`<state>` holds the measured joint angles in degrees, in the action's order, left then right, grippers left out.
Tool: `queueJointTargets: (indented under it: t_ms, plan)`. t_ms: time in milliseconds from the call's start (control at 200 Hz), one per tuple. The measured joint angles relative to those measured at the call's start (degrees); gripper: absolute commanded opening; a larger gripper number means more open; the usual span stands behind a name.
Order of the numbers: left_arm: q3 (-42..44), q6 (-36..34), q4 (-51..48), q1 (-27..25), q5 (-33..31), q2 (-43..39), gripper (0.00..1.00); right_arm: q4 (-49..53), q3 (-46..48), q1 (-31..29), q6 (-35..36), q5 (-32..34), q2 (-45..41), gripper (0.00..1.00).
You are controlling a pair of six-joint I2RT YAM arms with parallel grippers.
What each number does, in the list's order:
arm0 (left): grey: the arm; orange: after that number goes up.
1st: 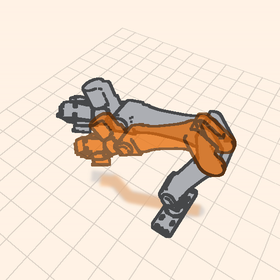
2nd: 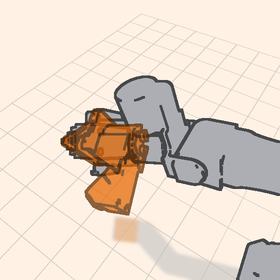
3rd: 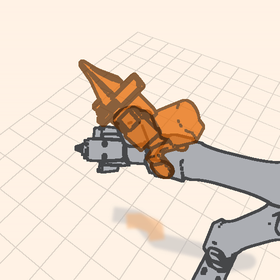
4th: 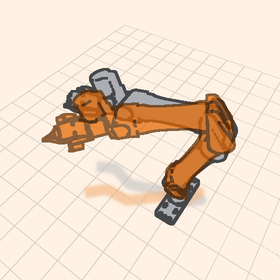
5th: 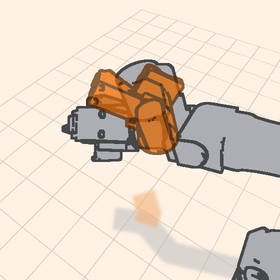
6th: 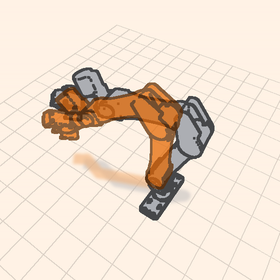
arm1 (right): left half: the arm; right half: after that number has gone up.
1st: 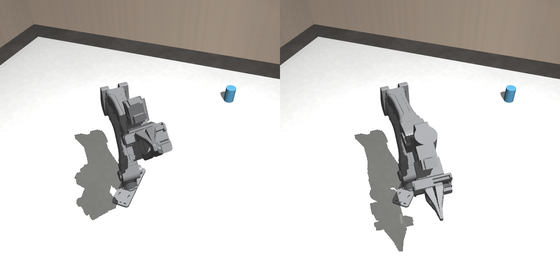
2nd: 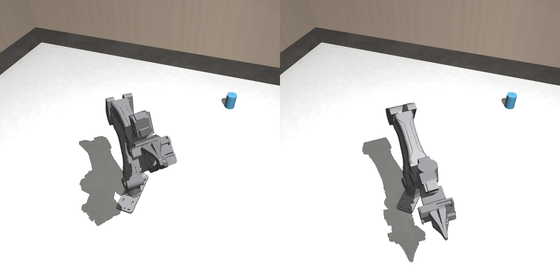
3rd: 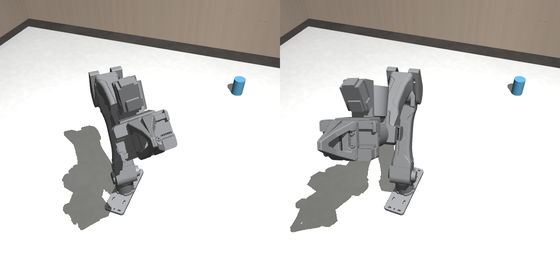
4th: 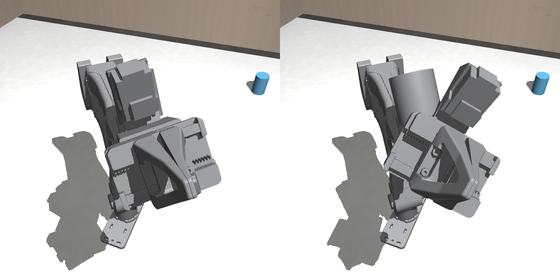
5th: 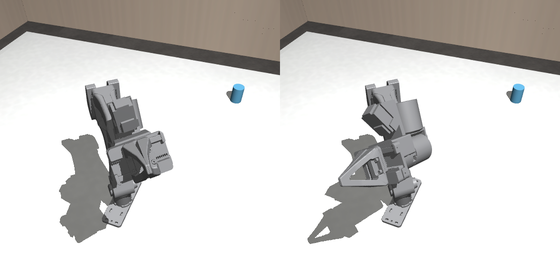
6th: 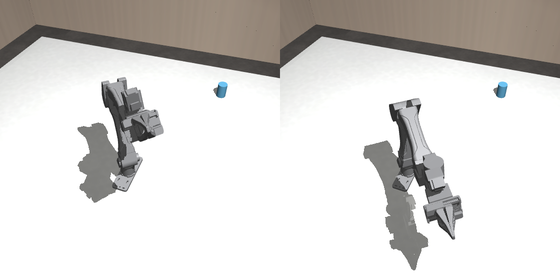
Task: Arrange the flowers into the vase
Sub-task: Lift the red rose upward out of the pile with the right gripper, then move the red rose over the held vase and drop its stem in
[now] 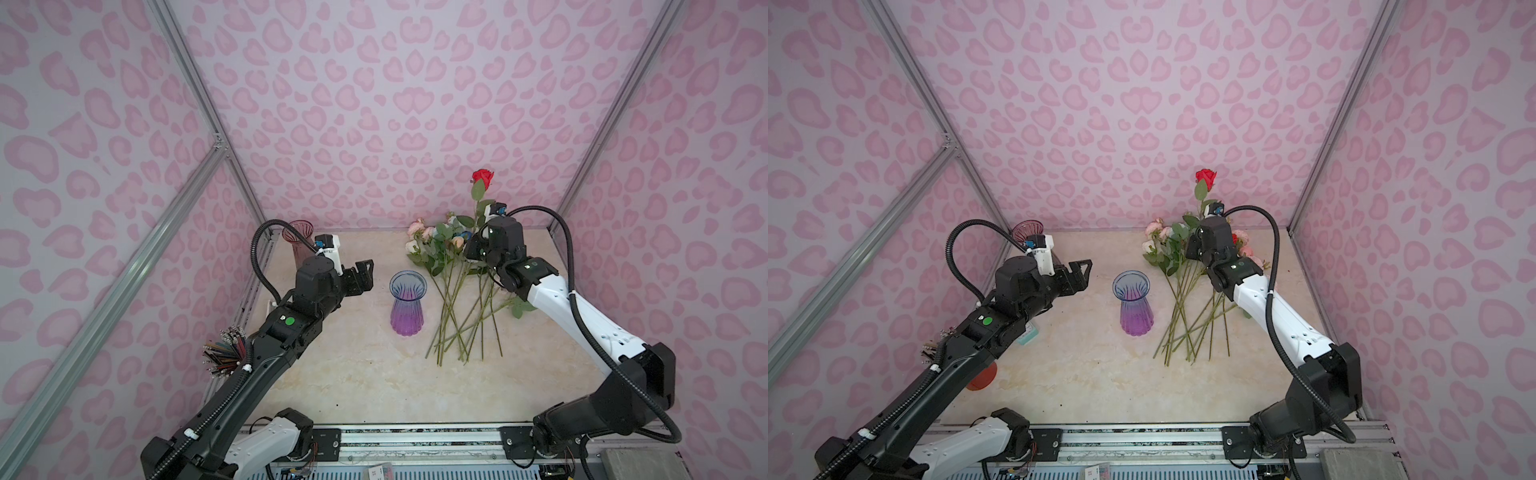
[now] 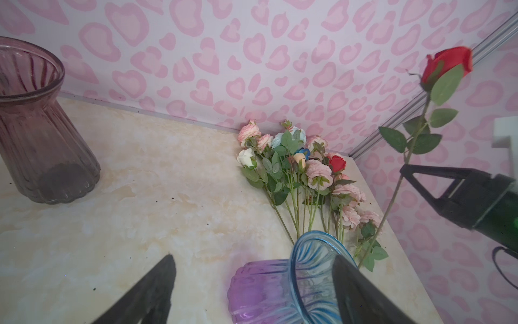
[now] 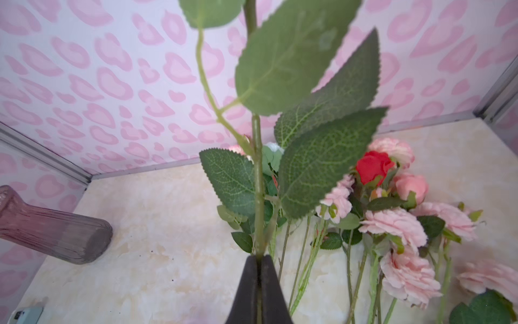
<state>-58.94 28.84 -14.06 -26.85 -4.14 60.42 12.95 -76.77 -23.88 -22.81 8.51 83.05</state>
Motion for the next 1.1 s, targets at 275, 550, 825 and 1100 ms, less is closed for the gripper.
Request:
queueJointTargets:
  t_ms: [275, 550, 825, 1100]
  plan:
    - [0.11, 0.0, 1.01, 0.02, 3.74, -0.07, 0.9, -3.02, -6.73, -7.23, 6.6, 8.79, -8.15, 0.0]
    - [0.09, -0.02, 2.89, 0.04, 15.63, 0.0, 0.9, -6.21, -19.15, -13.99, 13.0, 14.47, -6.99, 0.0]
    - [0.48, -0.92, 6.49, 0.0, 24.09, -2.6, 0.91, -5.29, -30.67, -18.73, 16.06, 15.23, 1.97, 0.0]
    - [1.18, -1.09, 6.86, 0.11, 18.45, -4.94, 0.92, -5.03, -23.04, -22.64, 15.78, 13.29, 5.49, 0.02]
